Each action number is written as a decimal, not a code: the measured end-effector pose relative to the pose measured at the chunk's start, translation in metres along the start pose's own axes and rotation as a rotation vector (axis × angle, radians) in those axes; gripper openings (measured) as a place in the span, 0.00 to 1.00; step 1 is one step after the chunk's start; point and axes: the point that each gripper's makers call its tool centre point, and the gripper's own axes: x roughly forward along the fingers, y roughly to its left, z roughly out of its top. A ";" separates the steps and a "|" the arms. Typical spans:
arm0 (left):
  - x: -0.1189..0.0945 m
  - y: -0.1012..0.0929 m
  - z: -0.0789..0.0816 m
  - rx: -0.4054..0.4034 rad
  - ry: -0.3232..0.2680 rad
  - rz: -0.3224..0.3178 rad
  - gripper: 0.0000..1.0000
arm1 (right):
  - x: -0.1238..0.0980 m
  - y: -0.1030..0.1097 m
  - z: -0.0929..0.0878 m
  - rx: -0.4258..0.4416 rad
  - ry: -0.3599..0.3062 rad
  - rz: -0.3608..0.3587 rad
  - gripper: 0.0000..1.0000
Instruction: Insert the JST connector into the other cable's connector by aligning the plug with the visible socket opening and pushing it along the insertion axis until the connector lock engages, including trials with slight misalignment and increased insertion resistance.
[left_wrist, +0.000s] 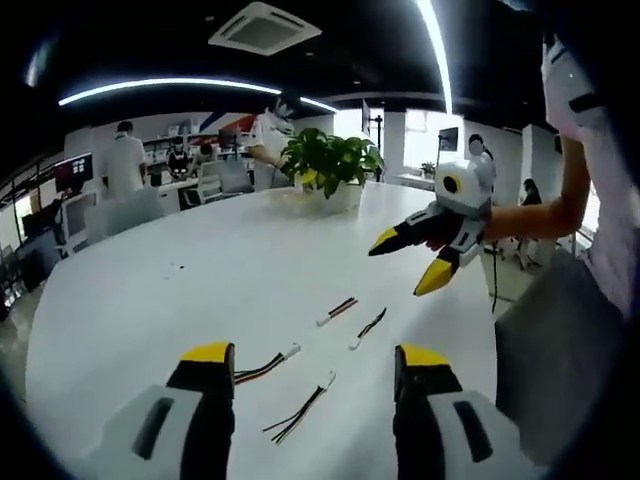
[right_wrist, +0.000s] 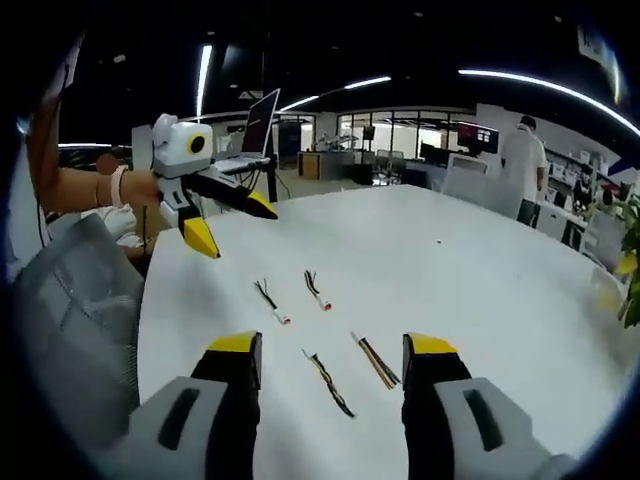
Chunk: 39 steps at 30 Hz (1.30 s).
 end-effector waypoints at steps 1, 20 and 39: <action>0.001 -0.001 0.000 0.004 -0.002 -0.014 0.58 | 0.001 -0.001 0.000 -0.002 0.001 0.002 0.51; 0.016 0.011 0.011 -0.060 -0.111 -0.128 0.41 | 0.021 -0.009 0.009 -0.043 -0.105 0.110 0.27; 0.045 0.024 -0.020 -0.189 -0.079 -0.228 0.26 | 0.036 -0.019 0.001 -0.008 -0.140 0.170 0.19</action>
